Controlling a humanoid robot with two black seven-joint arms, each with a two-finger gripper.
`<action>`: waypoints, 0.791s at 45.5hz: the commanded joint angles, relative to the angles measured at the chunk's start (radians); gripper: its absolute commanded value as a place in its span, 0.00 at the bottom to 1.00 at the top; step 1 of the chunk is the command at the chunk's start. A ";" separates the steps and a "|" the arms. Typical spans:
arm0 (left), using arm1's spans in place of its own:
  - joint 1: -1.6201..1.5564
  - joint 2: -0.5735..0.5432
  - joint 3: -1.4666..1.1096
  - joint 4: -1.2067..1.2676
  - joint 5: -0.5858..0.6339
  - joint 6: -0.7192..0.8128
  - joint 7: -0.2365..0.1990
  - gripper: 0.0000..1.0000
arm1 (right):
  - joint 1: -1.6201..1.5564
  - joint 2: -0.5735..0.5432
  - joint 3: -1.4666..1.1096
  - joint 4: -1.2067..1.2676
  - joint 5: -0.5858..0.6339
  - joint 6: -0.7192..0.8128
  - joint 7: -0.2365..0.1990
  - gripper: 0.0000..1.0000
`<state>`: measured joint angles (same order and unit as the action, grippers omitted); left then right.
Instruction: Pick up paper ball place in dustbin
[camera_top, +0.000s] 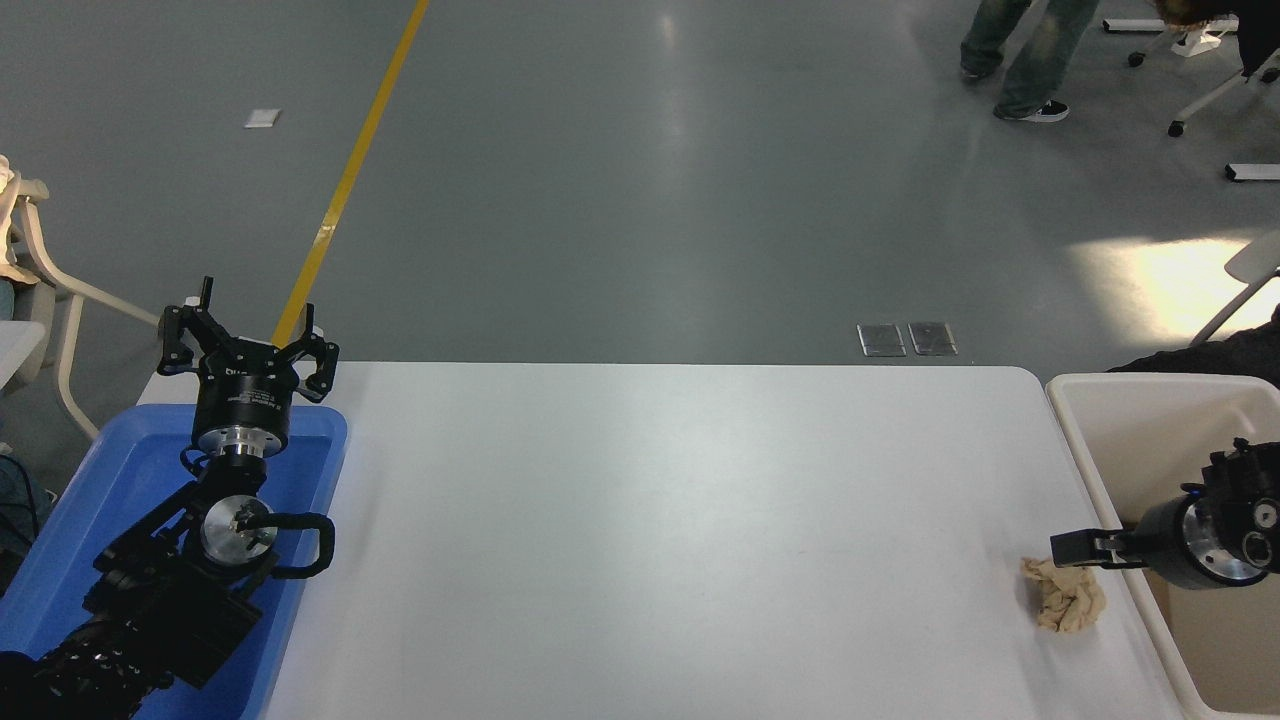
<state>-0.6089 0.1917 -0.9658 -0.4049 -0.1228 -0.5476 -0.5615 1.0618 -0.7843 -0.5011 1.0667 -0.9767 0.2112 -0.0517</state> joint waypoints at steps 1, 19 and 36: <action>0.000 -0.001 0.001 0.000 0.000 0.000 0.000 0.99 | -0.083 0.030 0.071 -0.039 0.007 -0.030 0.003 0.98; 0.000 0.000 0.001 0.000 0.000 0.000 0.000 0.99 | -0.149 0.057 0.133 -0.050 0.009 -0.059 0.000 0.56; 0.000 0.000 0.002 0.000 0.000 0.000 0.000 0.99 | -0.042 -0.027 0.116 0.008 0.024 -0.006 0.012 0.00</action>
<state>-0.6090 0.1915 -0.9653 -0.4049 -0.1227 -0.5475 -0.5614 0.9344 -0.7308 -0.3736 1.0177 -0.9610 0.1664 -0.0446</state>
